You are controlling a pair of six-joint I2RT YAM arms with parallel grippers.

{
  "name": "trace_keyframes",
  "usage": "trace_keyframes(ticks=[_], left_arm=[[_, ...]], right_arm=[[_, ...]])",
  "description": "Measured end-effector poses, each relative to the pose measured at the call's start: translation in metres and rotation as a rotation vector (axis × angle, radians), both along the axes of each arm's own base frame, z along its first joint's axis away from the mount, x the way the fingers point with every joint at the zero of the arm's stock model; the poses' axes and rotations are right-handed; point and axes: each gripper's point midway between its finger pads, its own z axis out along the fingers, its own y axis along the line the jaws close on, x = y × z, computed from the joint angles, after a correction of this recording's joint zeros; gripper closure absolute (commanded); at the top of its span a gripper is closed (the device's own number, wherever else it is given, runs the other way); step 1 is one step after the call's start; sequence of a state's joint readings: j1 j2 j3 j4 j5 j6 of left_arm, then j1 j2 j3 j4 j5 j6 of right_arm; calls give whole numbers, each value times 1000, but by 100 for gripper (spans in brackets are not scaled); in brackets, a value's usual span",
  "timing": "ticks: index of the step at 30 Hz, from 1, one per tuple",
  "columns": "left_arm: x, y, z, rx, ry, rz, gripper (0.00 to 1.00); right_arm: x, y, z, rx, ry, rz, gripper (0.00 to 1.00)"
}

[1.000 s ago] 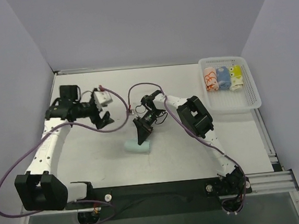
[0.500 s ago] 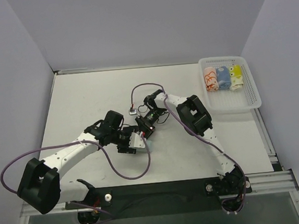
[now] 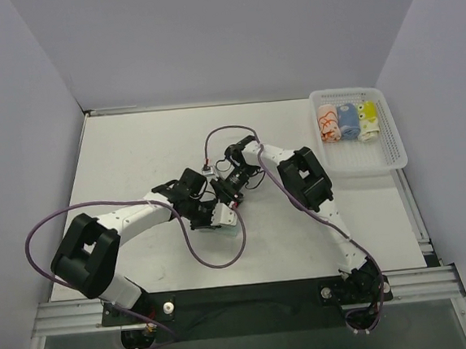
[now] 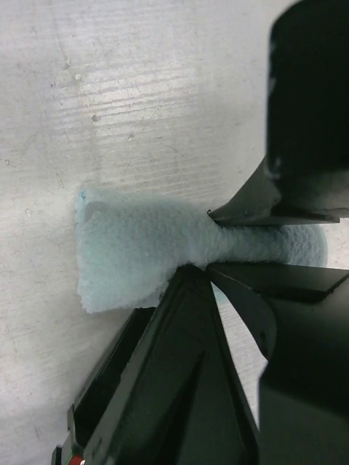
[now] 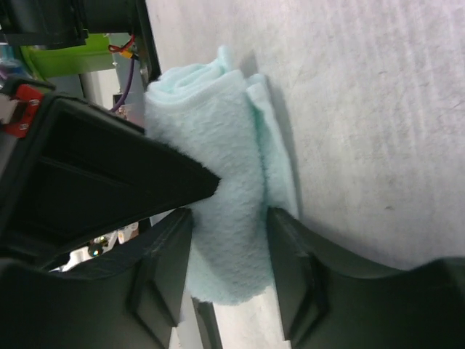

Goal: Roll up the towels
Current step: Roll the towel

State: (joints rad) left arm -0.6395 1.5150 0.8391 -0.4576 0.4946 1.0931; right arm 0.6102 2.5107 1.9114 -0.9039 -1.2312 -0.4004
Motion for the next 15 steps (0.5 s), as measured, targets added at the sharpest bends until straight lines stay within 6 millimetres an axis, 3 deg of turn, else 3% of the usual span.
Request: trace_keyframes(ticks=[3, 8, 12, 15], left_arm=[[2, 0, 1, 30, 57, 5, 78], [1, 5, 1, 44, 203, 41, 79], [0, 9, 2, 62, 368, 93, 79], [5, 8, 2, 76, 510, 142, 80]], right_arm=[[6, -6, 6, -28, -43, -8, 40], [42, -48, 26, -85, -225, -80, 40], [78, -102, 74, -104, -393, -224, 49], [81, -132, 116, -111, -534, -298, 52]])
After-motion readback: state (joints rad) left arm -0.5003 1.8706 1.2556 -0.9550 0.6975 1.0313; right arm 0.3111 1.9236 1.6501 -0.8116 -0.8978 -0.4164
